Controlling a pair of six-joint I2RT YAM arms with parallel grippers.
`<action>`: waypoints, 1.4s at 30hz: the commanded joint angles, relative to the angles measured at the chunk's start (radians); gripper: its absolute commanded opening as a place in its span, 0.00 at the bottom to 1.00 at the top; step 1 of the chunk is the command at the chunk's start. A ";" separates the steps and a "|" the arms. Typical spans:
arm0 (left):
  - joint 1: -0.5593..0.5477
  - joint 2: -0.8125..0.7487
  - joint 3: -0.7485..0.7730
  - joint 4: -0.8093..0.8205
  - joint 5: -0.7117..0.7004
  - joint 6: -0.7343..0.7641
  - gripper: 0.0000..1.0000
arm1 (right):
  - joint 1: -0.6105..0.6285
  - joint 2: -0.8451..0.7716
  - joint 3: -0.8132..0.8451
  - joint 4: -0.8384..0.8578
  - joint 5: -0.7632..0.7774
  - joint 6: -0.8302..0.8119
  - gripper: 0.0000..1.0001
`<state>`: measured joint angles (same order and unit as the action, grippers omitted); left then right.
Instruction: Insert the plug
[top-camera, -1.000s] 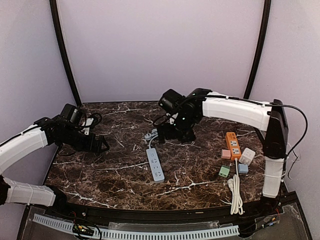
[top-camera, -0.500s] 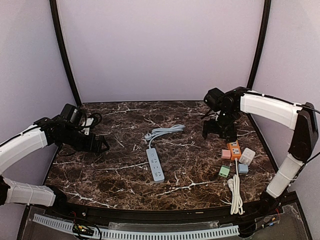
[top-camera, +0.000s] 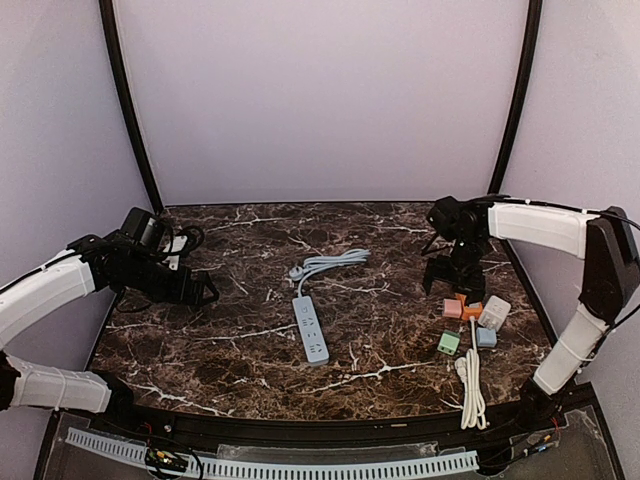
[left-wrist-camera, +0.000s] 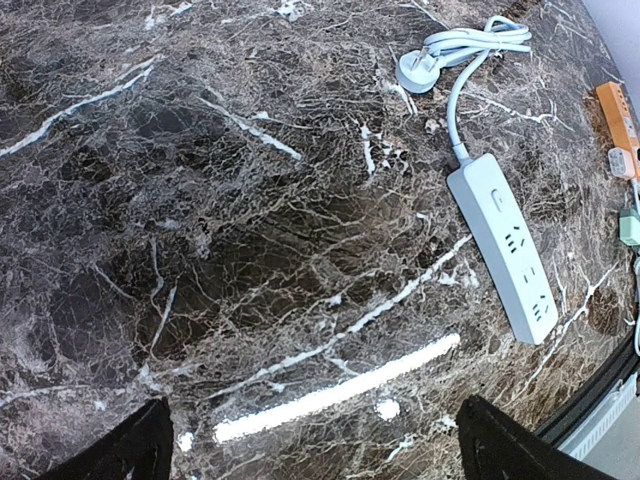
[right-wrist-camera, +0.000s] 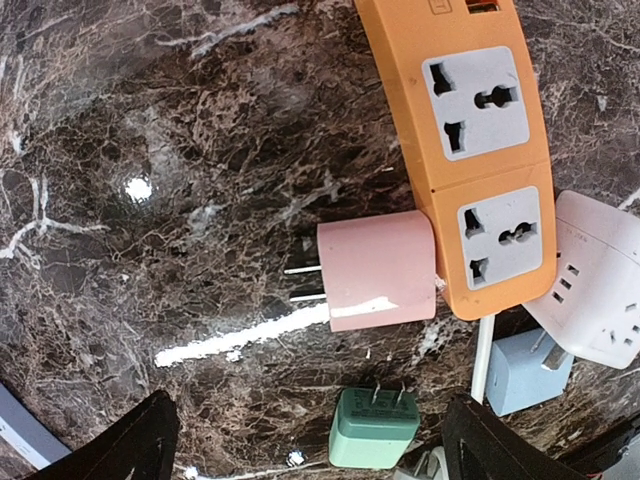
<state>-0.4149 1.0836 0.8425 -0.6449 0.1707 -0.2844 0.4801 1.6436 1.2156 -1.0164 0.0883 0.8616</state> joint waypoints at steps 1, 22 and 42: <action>-0.004 -0.013 -0.008 -0.019 -0.005 0.002 1.00 | -0.009 0.017 -0.033 0.070 -0.002 0.056 0.91; -0.004 0.002 -0.008 -0.020 -0.003 0.001 1.00 | -0.053 -0.067 -0.161 0.238 -0.091 0.783 0.87; -0.004 0.013 -0.007 -0.022 -0.010 -0.001 1.00 | -0.133 0.012 -0.180 0.228 -0.016 0.956 0.70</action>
<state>-0.4149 1.0935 0.8425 -0.6453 0.1665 -0.2848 0.3630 1.6051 1.0157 -0.7902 0.0517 1.7996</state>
